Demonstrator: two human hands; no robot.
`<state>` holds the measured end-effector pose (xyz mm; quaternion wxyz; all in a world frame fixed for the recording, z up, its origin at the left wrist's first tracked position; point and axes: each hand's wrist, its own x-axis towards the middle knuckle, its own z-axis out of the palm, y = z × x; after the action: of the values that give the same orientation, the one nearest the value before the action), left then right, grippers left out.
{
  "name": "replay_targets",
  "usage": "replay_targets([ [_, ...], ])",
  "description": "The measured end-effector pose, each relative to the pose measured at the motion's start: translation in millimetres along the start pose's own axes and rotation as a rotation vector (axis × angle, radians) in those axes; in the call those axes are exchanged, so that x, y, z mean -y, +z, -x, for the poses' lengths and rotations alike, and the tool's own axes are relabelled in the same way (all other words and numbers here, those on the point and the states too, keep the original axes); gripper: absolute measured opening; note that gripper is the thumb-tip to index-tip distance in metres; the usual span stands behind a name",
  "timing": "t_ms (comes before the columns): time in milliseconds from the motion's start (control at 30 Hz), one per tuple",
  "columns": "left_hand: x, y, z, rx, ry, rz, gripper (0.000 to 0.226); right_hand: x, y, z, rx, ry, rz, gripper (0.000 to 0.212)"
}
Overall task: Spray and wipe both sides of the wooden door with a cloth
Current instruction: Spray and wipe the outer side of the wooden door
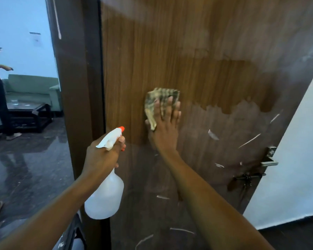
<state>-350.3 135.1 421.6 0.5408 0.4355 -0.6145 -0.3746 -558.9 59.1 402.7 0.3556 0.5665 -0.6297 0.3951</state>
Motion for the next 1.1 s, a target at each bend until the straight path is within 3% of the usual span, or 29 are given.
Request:
replay_targets([
  [67, -6, 14, -2, 0.014, 0.000, 0.003, 0.016, -17, 11, 28, 0.039, -0.117, 0.044, 0.080],
  [133, -11, 28, -3, 0.029, 0.007, 0.008, 0.002, -42, 18, 56, 0.073, -0.096, 0.079, 0.086],
  [233, -12, 50, -2, 0.038, -0.019, 0.048, 0.003, -74, 11, 63, 0.064, 0.068, 0.070, 0.073],
  [333, -12, 69, -3, 0.036, -0.060, 0.056, 0.018, -90, -10, 24, 0.013, 0.332, -0.027, 0.072],
  [400, -16, 82, -2, 0.025, -0.056, 0.031, 0.024, -95, -21, -7, -0.021, 0.404, -0.084, 0.073],
  [467, -23, 93, -1, 0.009, -0.043, 0.017, 0.023, -97, -25, -18, -0.020, 0.312, -0.050, 0.072],
  [567, -34, 112, 1, 0.014, 0.012, 0.007, 0.022, -118, -16, 7, 0.052, -0.045, 0.070, 0.078],
  [633, -37, 122, 2, 0.013, 0.025, 0.013, 0.025, -141, -9, 35, 0.092, -0.176, 0.111, 0.087],
  [767, -36, 141, 5, 0.000, 0.005, 0.018, 0.025, -176, -9, 66, 0.093, 0.051, 0.062, 0.089],
  [933, -36, 161, 10, -0.015, -0.037, 0.001, 0.036, -187, -31, 0, -0.018, 0.327, -0.091, 0.072],
  [1000, -39, 171, 10, -0.024, -0.051, 0.001, 0.035, -188, -33, -12, -0.014, 0.247, -0.072, 0.072],
  [1100, -45, 191, 12, -0.015, -0.052, 0.013, 0.026, -206, -27, 17, 0.058, -0.110, 0.022, 0.077],
])
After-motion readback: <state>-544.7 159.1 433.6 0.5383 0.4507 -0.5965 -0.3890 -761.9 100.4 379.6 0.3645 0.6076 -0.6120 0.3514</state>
